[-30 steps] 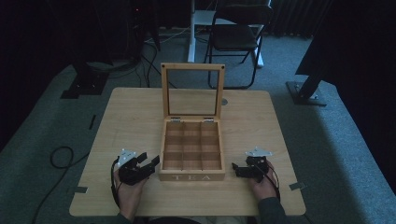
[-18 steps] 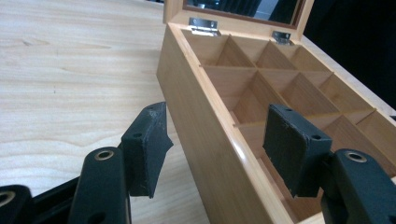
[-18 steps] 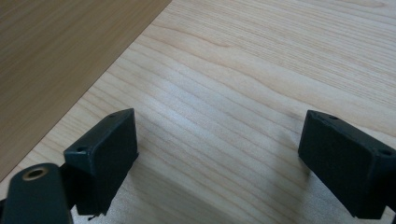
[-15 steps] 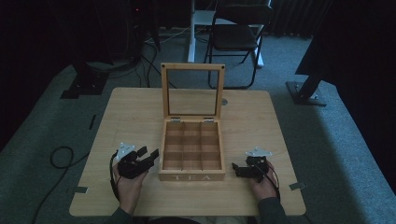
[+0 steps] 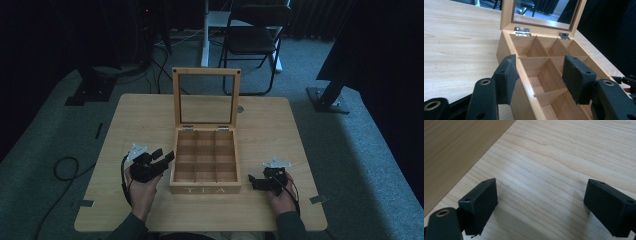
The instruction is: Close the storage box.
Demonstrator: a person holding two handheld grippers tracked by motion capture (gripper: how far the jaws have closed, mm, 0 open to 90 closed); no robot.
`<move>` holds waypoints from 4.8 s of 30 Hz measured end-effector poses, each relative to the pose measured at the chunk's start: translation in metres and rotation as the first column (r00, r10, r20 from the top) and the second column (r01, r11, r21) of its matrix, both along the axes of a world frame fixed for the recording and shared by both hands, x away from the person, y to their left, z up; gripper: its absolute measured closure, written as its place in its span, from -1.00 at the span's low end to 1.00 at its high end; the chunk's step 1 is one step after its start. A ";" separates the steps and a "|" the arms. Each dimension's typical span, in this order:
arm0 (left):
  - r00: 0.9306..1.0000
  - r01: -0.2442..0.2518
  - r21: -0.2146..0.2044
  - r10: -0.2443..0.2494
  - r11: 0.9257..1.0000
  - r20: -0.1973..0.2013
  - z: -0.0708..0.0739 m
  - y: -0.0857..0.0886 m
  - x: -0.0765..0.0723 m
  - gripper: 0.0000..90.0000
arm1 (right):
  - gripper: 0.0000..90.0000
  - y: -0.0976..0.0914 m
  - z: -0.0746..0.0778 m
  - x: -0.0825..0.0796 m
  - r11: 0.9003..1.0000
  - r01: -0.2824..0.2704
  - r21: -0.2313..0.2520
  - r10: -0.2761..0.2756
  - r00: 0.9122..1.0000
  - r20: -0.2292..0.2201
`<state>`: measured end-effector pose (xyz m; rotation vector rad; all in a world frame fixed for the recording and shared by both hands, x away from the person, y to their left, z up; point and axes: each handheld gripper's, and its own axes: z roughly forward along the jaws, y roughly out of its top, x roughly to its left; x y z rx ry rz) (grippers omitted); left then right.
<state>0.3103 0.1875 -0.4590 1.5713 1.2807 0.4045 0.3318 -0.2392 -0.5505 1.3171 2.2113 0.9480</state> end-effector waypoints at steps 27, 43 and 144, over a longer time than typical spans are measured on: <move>1.000 0.012 0.105 -0.014 0.994 0.026 0.028 -0.001 0.039 0.13 | -0.75 0.000 0.000 0.000 1.000 0.004 -0.001 -0.004 1.000 0.001; 0.999 -0.010 0.118 0.004 0.993 0.046 0.045 0.003 0.060 0.11 | -0.74 0.000 0.000 0.000 1.000 0.003 -0.002 -0.003 1.000 0.001; 0.993 0.095 0.181 -0.105 0.979 0.044 0.076 -0.033 0.210 -0.24 | -0.74 0.000 0.000 0.000 1.000 0.003 -0.002 -0.003 1.000 -0.001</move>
